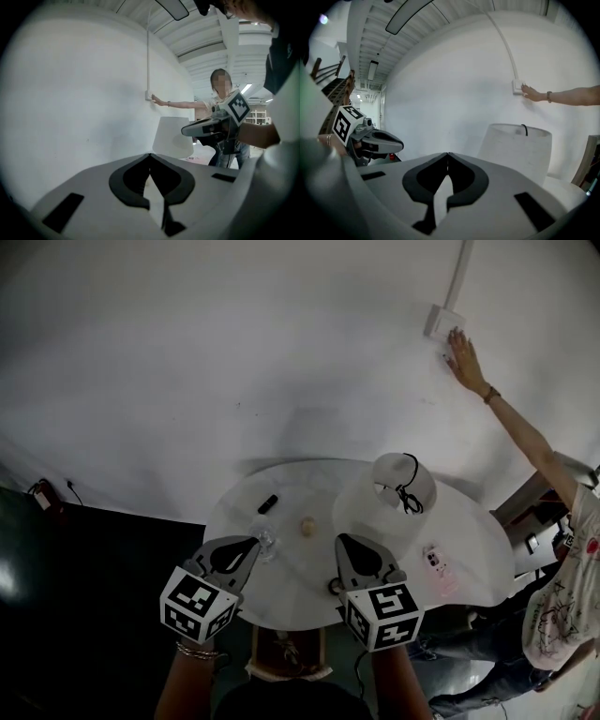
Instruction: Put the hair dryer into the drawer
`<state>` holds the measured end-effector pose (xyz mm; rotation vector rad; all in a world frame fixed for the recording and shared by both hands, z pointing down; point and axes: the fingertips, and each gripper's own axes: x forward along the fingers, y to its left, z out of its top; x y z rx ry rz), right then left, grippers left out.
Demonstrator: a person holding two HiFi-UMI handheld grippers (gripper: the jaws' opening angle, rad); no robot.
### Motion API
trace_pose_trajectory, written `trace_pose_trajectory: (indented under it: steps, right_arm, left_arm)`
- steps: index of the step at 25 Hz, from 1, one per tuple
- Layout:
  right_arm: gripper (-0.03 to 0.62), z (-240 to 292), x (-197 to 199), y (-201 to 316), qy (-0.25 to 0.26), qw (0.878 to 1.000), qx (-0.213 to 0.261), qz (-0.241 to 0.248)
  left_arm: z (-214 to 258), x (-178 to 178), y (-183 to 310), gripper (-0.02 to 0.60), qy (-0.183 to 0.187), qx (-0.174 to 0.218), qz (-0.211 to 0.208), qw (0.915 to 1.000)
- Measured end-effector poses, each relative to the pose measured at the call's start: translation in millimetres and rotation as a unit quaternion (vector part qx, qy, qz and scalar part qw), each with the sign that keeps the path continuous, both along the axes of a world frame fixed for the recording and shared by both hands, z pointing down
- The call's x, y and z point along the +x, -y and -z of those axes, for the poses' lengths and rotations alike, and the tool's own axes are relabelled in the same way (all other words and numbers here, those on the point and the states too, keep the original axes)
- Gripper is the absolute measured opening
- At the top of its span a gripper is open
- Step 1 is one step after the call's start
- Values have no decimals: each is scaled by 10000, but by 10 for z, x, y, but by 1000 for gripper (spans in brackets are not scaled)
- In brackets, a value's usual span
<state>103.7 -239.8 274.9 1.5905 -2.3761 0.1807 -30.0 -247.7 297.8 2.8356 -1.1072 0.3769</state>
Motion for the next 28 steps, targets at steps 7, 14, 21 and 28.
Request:
trace_pose_trajectory:
  steps: [7, 14, 21, 28]
  right_arm:
    - [18, 194, 10, -39, 40, 9996, 266, 32]
    - [18, 291, 8, -60, 55, 9991, 414, 51]
    - [18, 315, 4, -70, 79, 9989, 468, 37]
    - [18, 353, -16, -86, 57, 9980, 622, 107]
  left_arm:
    - [174, -42, 24, 8, -82, 255, 27, 9996]
    - [269, -86, 37, 8, -87, 421, 67, 9991]
    - [302, -161, 52, 8, -95, 474, 157, 9987]
    - [313, -184, 62, 8, -116, 505, 195, 9985]
